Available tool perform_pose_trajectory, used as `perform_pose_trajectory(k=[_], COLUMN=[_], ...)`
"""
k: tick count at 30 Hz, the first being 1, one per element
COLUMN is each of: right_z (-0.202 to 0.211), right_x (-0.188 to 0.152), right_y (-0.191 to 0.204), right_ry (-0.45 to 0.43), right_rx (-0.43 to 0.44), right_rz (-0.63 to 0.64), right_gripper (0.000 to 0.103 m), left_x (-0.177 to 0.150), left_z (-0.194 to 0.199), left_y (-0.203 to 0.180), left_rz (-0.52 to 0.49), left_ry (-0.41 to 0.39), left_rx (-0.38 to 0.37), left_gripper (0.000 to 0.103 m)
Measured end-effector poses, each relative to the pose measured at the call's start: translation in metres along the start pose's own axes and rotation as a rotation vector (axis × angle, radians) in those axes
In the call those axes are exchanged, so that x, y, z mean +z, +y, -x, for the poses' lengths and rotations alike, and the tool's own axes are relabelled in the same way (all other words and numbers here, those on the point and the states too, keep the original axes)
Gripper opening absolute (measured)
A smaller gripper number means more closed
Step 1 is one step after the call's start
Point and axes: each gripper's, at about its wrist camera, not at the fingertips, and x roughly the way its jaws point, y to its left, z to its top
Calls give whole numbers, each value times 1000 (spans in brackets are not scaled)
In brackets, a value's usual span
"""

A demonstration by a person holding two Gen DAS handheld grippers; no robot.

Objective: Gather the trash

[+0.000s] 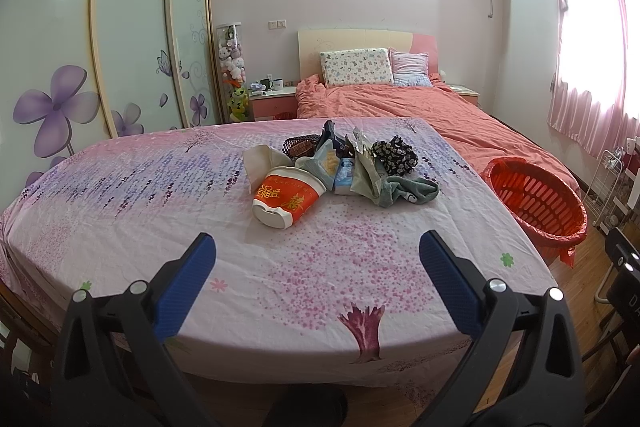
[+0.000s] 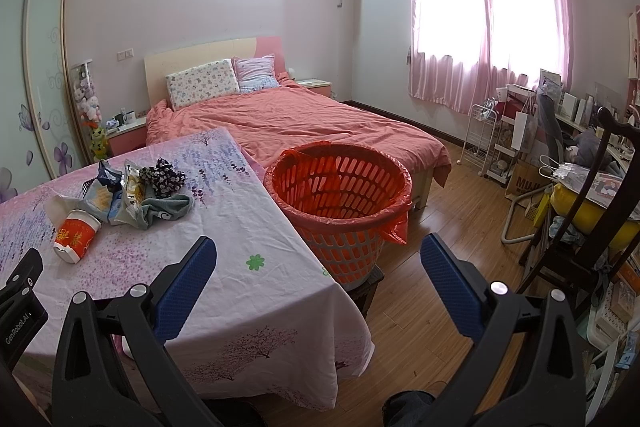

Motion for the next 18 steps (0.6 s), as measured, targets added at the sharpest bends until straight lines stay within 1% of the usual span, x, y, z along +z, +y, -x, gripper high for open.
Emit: perform_pose_trajectory(k=[18], right_z=[-1], right_x=[0], right_y=[1], right_ry=[1], right_rx=[-1], right_rz=[1], right_gripper=[101], left_x=[0], left_z=[0], left_y=[0], left_rz=[0], left_ry=[0], left_rx=[1], left_gripper=[99])
